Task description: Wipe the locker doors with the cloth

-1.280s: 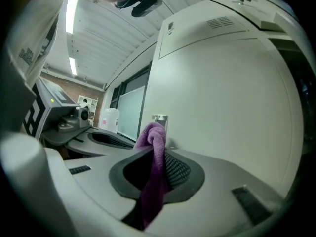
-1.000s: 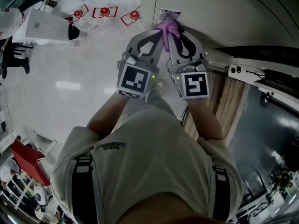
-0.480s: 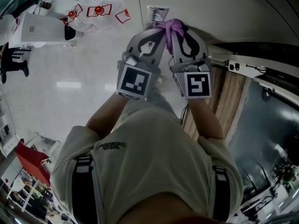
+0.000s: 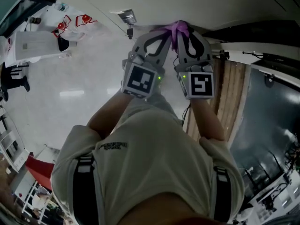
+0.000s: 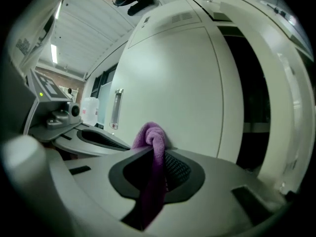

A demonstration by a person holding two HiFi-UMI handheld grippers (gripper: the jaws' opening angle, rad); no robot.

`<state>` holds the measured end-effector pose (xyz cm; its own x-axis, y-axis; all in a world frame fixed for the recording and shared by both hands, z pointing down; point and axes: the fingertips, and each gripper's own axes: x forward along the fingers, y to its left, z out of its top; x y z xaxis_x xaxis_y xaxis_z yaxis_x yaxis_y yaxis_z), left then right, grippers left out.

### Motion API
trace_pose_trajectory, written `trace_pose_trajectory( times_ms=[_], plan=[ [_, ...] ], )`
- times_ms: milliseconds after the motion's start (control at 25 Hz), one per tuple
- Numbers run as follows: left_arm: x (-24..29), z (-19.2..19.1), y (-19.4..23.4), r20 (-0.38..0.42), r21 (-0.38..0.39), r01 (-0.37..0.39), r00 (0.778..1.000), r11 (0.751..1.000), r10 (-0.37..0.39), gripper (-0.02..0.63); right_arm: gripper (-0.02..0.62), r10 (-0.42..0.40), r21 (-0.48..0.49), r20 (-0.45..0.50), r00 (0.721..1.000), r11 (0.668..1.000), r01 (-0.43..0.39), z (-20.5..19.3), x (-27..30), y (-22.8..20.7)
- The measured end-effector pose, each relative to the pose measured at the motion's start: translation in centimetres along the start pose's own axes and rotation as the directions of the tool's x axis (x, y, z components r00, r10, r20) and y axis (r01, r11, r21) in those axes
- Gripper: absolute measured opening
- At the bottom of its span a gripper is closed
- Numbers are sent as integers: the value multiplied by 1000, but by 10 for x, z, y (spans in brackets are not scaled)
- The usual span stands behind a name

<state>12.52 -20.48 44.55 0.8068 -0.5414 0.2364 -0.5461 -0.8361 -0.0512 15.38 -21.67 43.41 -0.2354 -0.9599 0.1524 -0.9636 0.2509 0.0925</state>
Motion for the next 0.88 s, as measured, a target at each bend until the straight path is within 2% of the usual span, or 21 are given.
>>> trace_pose_trajectory(
  times_ms=[320, 880],
  plan=[
    [29, 2, -25, 6, 20, 54, 999, 998, -54, 0, 48, -82, 19, -37, 996, 996, 83, -15, -18, -40],
    [27, -1, -27, 2, 10, 40, 999, 999, -40, 0, 48, -73, 39, -31, 997, 996, 75, -15, -19, -41]
  ],
)
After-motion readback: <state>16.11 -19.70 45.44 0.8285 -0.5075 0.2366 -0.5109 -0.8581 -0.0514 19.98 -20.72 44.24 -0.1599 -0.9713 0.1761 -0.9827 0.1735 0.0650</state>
